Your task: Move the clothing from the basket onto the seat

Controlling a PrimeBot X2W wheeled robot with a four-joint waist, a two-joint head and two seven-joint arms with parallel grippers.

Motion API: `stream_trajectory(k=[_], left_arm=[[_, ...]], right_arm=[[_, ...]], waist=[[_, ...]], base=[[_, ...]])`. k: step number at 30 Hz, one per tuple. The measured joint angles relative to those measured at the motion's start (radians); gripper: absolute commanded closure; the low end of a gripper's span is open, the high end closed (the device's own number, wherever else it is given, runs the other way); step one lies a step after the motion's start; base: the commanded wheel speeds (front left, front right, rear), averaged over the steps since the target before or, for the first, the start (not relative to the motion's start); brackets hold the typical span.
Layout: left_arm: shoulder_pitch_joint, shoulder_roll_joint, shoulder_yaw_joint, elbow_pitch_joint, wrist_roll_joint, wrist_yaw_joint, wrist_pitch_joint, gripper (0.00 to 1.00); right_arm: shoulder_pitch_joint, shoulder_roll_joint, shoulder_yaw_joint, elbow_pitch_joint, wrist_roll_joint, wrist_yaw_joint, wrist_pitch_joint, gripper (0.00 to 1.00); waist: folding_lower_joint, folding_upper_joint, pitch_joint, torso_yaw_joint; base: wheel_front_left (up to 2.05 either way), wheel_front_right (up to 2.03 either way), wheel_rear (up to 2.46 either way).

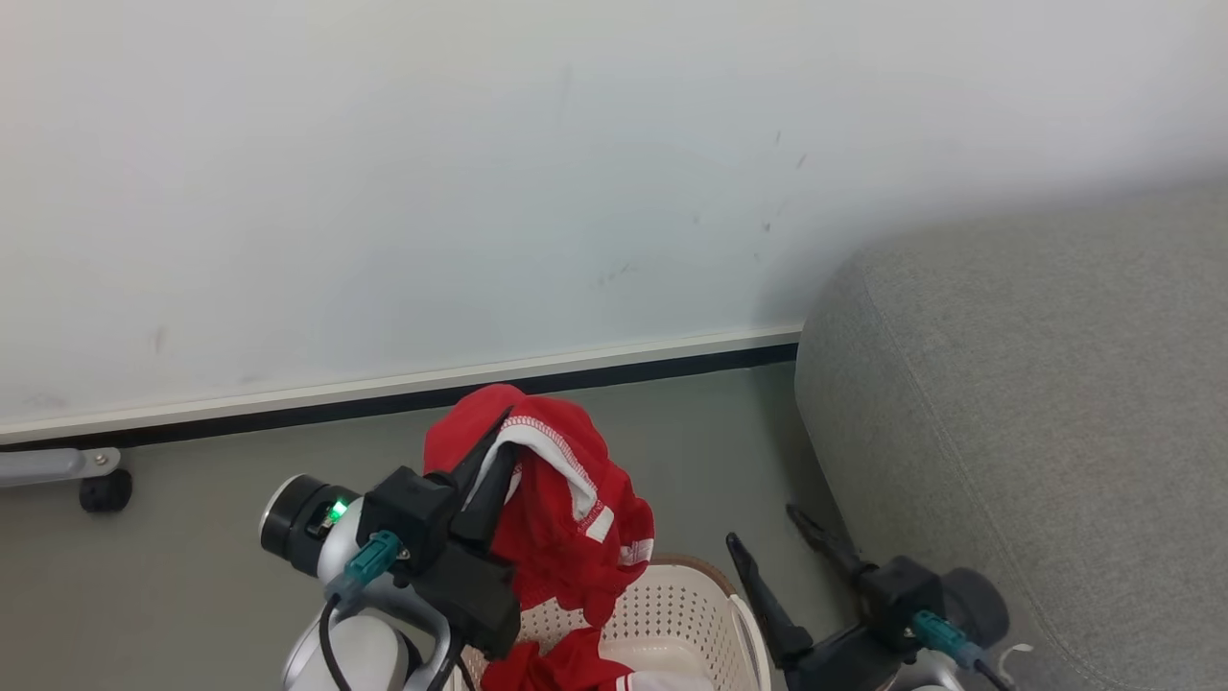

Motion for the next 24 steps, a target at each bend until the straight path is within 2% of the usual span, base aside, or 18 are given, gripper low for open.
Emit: stream_trajectory(k=[8, 16, 22, 24], left_arm=[[-0.004, -0.030, -0.059, -0.056, -0.002, -0.007, 0.069, 1.00], [-0.019, -0.042, -0.117, -0.101, -0.005, -0.008, 0.126, 1.00], [-0.023, -0.050, -0.148, -0.154, -0.013, -0.008, 0.158, 1.00], [-0.023, -0.051, -0.156, -0.166, -0.030, -0.008, 0.170, 1.00]], right_arm=[[-0.065, -0.002, 0.181, 0.075, -0.022, 0.021, 0.000, 0.00], [-0.126, -0.002, 0.365, 0.075, 0.069, 0.025, 0.000, 0.00], [-0.182, -0.003, 0.402, 0.107, 0.114, 0.022, 0.000, 0.00], [-0.197, -0.003, 0.400, 0.113, 0.126, 0.003, 0.000, 0.00]], waist=[[0.0001, 0.0000, -0.018, 0.026], [0.0001, 0.0000, -0.023, 0.054], [0.0001, 0.0000, -0.019, 0.061], [0.0001, 0.0000, -0.018, 0.062]], base=[[0.00, 0.00, 0.00], [0.00, 0.00, 0.00], [0.00, 0.00, 0.00], [0.00, 0.00, 0.00]])
